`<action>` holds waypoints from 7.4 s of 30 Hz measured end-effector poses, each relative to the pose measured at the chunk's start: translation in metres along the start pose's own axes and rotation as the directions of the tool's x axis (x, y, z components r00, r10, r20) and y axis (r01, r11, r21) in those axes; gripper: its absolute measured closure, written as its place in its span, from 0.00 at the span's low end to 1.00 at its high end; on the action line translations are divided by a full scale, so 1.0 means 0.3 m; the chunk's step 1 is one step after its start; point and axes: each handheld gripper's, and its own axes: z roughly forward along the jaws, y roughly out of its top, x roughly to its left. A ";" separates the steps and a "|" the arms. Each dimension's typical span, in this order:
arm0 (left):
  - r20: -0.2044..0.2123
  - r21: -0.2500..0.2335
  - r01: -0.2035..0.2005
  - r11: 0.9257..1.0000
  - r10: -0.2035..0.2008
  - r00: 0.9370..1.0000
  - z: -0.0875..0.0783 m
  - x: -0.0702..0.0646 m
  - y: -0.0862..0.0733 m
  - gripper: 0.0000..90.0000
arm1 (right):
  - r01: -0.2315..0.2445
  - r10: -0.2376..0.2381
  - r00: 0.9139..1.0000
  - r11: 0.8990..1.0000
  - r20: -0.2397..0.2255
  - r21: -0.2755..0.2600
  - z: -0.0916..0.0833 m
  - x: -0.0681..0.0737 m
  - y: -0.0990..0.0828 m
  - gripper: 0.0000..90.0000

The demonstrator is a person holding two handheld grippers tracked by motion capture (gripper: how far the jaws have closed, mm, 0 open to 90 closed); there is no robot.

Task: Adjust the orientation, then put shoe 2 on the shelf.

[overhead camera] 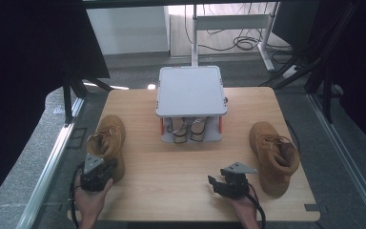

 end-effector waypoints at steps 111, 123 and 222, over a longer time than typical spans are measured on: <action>0.236 0.092 -0.049 0.995 0.026 0.971 0.132 -0.146 -0.033 0.50 | -0.042 0.034 0.974 0.999 0.223 0.029 -0.324 -0.239 -0.129 1.00; 0.218 0.094 -0.055 0.994 0.034 0.975 0.126 -0.135 -0.032 0.50 | -0.037 0.035 0.974 0.999 0.223 0.003 -0.332 -0.249 -0.123 0.99; 0.185 0.075 -0.057 0.996 0.042 0.982 -0.050 -0.088 0.109 0.47 | 0.106 -0.103 0.993 0.993 -0.064 0.045 -0.098 -0.127 -0.004 0.63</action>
